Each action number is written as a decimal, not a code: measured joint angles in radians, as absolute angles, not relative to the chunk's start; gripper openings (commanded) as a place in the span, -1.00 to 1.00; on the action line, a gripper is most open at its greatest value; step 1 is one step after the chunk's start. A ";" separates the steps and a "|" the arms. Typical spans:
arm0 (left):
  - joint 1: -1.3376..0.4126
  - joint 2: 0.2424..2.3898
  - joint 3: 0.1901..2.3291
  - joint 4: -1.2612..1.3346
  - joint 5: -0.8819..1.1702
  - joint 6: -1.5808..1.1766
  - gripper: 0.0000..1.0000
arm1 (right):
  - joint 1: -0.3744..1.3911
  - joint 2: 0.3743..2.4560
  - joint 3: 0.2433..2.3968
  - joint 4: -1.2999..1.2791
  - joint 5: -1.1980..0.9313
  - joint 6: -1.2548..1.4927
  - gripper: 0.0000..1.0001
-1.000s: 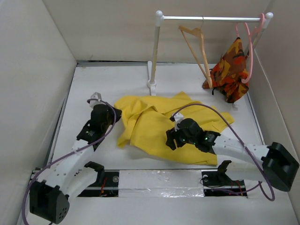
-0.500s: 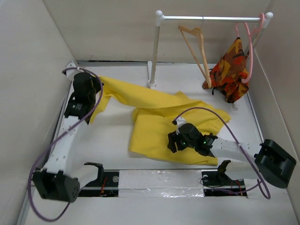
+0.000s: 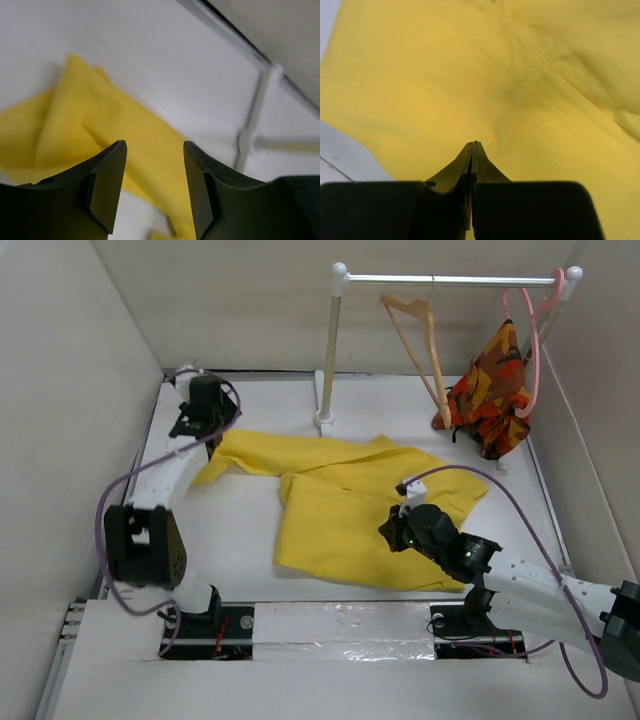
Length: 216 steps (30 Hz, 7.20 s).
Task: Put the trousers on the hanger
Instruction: Flatten out the trousers at the center of the board.
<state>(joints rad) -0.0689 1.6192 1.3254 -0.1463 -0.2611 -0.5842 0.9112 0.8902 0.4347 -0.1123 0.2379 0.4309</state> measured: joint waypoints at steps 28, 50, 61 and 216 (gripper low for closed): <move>0.128 1.113 0.480 0.172 -0.283 -1.026 0.27 | 0.931 1.137 0.521 0.006 0.078 0.321 -0.19; 0.258 1.533 0.574 0.449 -0.041 -1.060 -1.00 | 0.974 1.265 0.495 0.040 0.012 0.305 0.65; 0.177 1.117 0.824 0.216 -0.128 -0.934 -1.00 | 1.200 1.491 0.717 0.028 0.057 0.230 1.00; -0.648 0.519 1.028 -0.319 -0.449 -0.573 0.07 | 1.344 2.086 1.533 -0.485 0.254 -0.050 0.12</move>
<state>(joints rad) -0.6479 0.5186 1.0275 -0.3187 -0.4488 -0.5732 1.3441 2.0861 1.5333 -0.4847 0.2543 -0.0502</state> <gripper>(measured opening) 0.544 0.615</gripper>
